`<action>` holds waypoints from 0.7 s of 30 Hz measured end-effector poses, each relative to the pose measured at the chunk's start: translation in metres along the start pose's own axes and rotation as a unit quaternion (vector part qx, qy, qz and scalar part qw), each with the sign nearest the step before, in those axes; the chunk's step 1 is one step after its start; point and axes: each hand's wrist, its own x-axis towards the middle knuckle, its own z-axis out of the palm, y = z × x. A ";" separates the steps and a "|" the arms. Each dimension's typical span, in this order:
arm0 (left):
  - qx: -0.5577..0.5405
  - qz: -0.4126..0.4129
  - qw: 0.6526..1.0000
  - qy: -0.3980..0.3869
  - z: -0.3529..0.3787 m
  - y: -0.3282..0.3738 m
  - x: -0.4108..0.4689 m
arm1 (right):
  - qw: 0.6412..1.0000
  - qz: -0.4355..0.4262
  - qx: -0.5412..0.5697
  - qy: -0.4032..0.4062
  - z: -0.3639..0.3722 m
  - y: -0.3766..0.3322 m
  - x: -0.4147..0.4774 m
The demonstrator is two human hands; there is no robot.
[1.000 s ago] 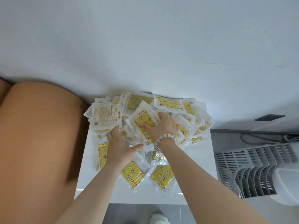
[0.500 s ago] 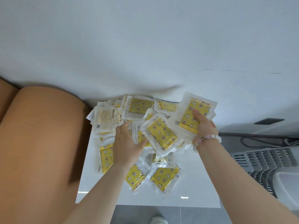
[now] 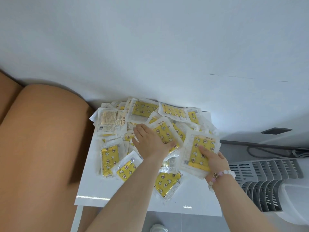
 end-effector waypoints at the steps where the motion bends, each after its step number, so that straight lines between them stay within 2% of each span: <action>1: 0.024 0.010 1.000 -0.003 0.000 -0.004 0.001 | 1.000 0.006 -0.001 -0.003 -0.001 0.006 -0.002; 5: 0.070 0.038 0.997 0.022 -0.004 -0.015 -0.002 | 1.000 0.027 0.010 -0.001 0.000 0.020 -0.005; 8: 0.062 0.053 0.995 0.055 -0.007 -0.021 -0.005 | 0.999 0.033 0.024 -0.007 0.009 0.022 -0.006; 10: 0.021 0.055 0.996 0.060 -0.008 -0.026 -0.007 | 0.999 0.035 0.026 -0.016 0.017 0.022 -0.007; 14: -0.137 0.021 0.988 0.063 -0.008 -0.034 -0.010 | 0.999 0.043 0.017 -0.027 0.028 0.024 -0.012; 18: -0.124 0.023 0.988 0.089 -0.011 -0.044 -0.020 | 0.998 0.056 0.015 -0.020 0.035 0.023 -0.020; 21: -0.166 0.030 0.983 0.071 -0.010 -0.055 -0.025 | 0.998 0.060 0.007 -0.014 0.037 0.022 -0.024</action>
